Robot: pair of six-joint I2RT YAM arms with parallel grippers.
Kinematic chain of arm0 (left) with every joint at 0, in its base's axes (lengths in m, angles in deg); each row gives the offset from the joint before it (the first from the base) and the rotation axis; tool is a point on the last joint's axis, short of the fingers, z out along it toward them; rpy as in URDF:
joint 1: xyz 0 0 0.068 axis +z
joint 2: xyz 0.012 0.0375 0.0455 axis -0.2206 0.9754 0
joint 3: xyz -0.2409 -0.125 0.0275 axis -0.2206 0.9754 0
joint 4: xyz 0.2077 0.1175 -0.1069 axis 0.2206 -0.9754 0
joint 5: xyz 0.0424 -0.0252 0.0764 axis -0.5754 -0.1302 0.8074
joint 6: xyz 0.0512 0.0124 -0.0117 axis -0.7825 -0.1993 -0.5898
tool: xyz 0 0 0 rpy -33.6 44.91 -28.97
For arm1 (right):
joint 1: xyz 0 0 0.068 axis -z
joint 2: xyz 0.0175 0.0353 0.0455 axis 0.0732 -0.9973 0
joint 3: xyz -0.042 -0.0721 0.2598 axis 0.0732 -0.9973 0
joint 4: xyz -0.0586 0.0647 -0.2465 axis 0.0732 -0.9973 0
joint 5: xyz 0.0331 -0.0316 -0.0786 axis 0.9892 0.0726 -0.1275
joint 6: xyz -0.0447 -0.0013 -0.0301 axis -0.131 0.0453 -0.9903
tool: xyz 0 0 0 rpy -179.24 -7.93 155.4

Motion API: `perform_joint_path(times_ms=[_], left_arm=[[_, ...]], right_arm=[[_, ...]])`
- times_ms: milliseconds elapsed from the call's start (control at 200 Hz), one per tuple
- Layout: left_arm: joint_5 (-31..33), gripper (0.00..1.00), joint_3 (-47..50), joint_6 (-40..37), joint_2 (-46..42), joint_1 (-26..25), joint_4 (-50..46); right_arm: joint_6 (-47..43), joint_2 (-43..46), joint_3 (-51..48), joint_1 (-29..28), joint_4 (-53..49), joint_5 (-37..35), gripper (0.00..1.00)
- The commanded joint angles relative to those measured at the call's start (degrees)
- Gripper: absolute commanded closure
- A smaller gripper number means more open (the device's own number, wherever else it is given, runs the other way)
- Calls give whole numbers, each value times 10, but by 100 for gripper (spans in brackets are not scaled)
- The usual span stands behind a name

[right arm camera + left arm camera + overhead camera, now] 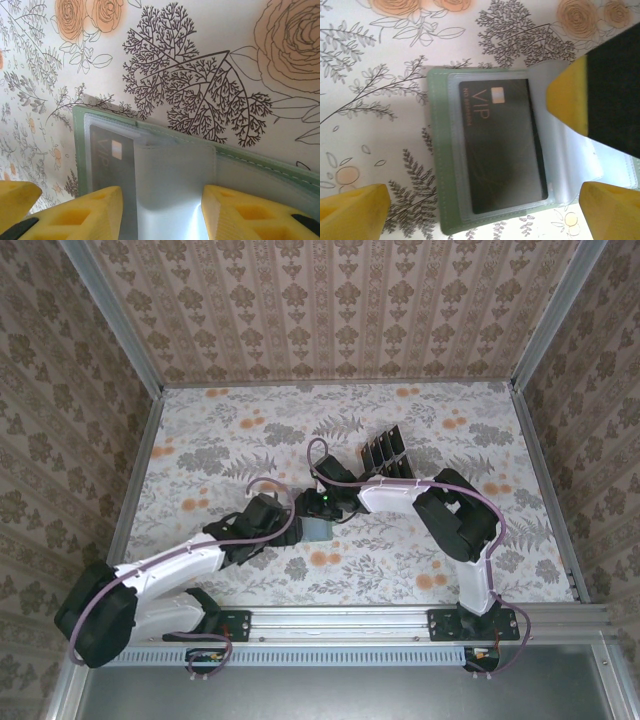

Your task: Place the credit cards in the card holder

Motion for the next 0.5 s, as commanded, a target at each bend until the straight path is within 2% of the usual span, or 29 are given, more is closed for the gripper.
perform_joint_path(times_ms=[0,495], left_arm=[[23,0,-8,8,23,-12,22],[41,0,-40,-7,120,-25,56]], right_arm=[[14,-21,-21,1,-26,-4,51],[16,-21,-18,1,-28,-1,51]])
